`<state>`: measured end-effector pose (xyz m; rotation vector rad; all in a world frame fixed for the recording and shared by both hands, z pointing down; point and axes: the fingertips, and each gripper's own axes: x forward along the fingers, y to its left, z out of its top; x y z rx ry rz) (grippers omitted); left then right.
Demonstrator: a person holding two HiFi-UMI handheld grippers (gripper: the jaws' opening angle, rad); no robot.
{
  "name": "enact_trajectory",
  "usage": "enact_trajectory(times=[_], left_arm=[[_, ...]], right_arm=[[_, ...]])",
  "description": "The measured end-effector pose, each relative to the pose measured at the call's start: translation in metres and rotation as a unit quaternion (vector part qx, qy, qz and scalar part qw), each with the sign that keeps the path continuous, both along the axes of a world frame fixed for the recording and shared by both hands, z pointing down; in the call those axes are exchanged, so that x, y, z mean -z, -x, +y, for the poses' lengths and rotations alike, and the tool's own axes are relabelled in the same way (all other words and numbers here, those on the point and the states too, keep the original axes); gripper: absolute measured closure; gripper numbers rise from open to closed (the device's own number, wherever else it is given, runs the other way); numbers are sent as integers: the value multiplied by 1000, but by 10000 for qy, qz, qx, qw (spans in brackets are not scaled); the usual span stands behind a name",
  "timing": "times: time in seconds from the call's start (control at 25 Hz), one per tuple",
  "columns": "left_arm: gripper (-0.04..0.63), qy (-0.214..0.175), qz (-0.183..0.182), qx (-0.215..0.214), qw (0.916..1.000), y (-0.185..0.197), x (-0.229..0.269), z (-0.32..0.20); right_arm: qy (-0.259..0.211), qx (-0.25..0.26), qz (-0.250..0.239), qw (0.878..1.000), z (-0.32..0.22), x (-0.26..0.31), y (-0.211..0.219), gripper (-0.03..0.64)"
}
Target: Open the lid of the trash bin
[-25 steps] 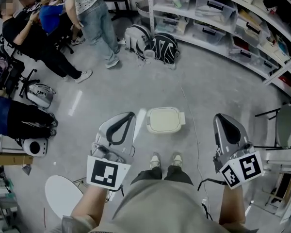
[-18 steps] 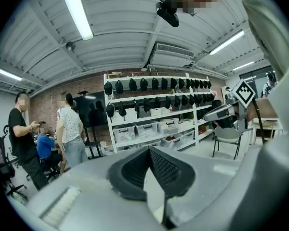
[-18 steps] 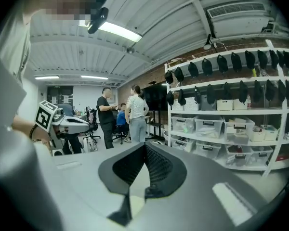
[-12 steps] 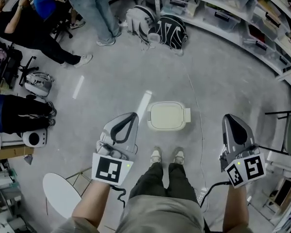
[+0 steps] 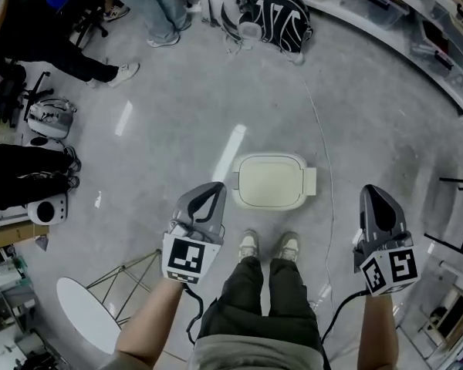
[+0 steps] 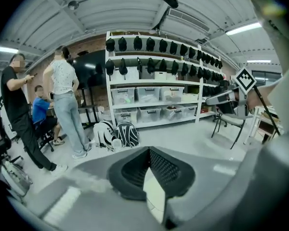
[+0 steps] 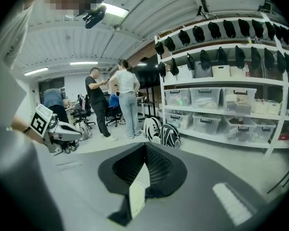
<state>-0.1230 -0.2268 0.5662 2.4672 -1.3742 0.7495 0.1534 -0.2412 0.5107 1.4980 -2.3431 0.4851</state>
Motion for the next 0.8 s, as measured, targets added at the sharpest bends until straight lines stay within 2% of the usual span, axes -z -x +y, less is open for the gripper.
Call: enact_trajectory(times=[0.08,0.24,0.4,0.6,0.8], left_arm=[[594,239,70,100,9996,3,-39,-1],[594,456,-97,24,9989,7,-114,-5],[594,788,-86,109,9968,11,-187,-3],[594,1498,266,474,9872,15,-257,6],[594,1954,130,707,9781,23,-319,18]], right_arm=[[117,-45,27,9999,0,-36,-6,614],[304,-145,114,9994,1,-108,-20,614],[502,-241,102,9984,4,-173,-29,614],[737,-261,22,9969,12,-231,-29,614],[892,-220,-15,9958,19,-271,-28,614]])
